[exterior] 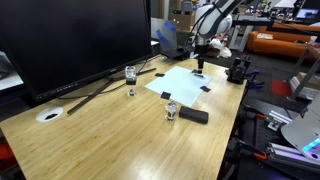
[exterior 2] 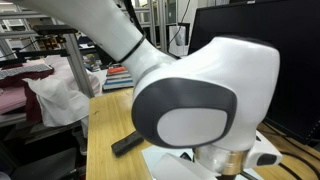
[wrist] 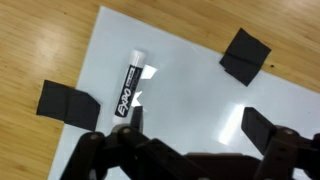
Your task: Use the marker to draw an asterisk on the whiteboard
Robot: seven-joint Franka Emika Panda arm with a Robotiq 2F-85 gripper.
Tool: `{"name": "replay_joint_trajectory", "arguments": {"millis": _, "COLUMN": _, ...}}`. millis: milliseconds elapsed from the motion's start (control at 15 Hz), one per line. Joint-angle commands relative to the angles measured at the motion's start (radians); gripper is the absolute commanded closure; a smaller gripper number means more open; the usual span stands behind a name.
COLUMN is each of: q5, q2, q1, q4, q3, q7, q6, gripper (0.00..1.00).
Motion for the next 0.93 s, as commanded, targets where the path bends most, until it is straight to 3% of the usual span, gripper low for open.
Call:
{"name": "replay_joint_trajectory", "arguments": {"millis": 0, "q5": -0.048, "q2": 0.062, "q1": -0.043, "q4": 0.044, "q3": 0.026, "q7": 0.018, "q6": 0.031, "gripper": 0.00}}
{"name": "replay_joint_trajectory", "arguments": {"millis": 867, "q5": 0.003, "q2": 0.248, "q1": -0.174, "q4": 0.218, "q3": 0.088, "q7": 0.011, "q6": 0.027, "gripper": 0.00}}
